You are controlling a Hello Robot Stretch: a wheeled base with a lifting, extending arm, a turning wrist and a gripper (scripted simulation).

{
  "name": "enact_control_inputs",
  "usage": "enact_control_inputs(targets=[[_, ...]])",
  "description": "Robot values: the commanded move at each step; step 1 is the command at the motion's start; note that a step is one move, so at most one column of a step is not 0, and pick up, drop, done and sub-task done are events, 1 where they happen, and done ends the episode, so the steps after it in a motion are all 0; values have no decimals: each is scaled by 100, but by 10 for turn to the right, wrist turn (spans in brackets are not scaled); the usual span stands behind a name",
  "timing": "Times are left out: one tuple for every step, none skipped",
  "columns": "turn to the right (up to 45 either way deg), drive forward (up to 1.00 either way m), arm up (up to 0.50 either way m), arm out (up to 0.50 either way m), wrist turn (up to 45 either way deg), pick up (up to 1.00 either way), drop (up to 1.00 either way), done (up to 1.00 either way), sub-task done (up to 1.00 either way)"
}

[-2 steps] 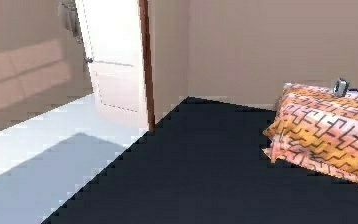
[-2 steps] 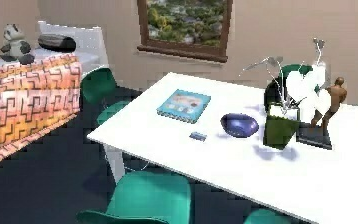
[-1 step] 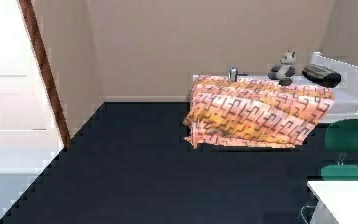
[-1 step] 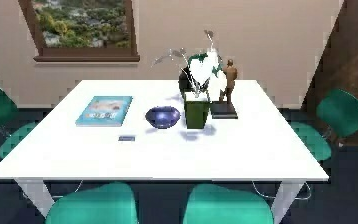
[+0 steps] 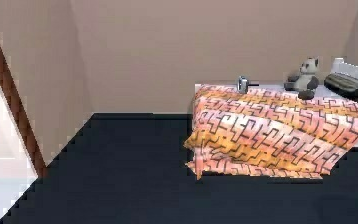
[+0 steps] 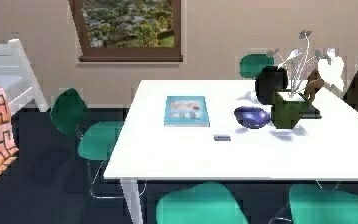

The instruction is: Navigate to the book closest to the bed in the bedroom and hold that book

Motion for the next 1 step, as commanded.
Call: enact_control_inputs(targets=[[420, 0, 0, 0, 0, 0, 0, 0, 0]])
